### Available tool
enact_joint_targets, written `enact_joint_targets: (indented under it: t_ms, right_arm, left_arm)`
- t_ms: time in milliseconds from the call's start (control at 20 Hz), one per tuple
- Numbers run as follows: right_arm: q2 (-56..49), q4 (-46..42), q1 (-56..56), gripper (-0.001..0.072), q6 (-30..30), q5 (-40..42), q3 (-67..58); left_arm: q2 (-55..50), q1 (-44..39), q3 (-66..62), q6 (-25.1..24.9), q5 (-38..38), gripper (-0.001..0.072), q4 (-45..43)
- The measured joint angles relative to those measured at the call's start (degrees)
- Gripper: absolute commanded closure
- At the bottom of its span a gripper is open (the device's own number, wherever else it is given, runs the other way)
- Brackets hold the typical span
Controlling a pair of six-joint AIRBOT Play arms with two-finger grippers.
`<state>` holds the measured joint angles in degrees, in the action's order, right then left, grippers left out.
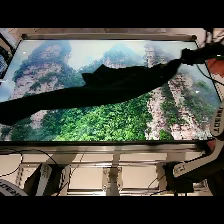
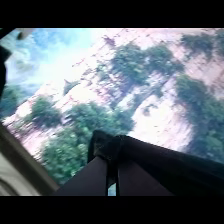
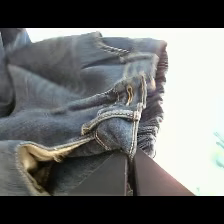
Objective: Fold the clothes and pants, and hang the long-sleeved shirts on hangers.
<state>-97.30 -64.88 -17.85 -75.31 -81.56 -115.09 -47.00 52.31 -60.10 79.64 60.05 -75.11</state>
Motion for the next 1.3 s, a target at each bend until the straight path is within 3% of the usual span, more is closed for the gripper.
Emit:
enact_joint_targets:
  t_ms: [300, 600, 950, 1300]
  right_arm:
    - [5.0, -4.0, -12.0, 0.0691, -0.5, -4.3, 9.4]
    - [7.0, -6.9, -18.7, 0.069, 2.0, -12.8, 20.9]
    - [7.3, -9.8, -20.0, 0.0691, 4.5, -16.7, 37.4]
    - [7.5, -20.9, -27.3, 0.069, 0.3, -14.4, 45.4]
  left_arm:
    - [-3.4, -3.4, 0.0, -7.8, 0.3, 0.0681, 5.6]
    - [-9.6, -7.8, 0.0, -16.9, 6.9, 0.068, 5.8]
    - [-17.2, -8.7, 0.0, -18.6, 15.8, 0.0681, 2.2]
    - [-18.9, -9.1, 5.3, -19.9, 19.0, 0.068, -9.0]
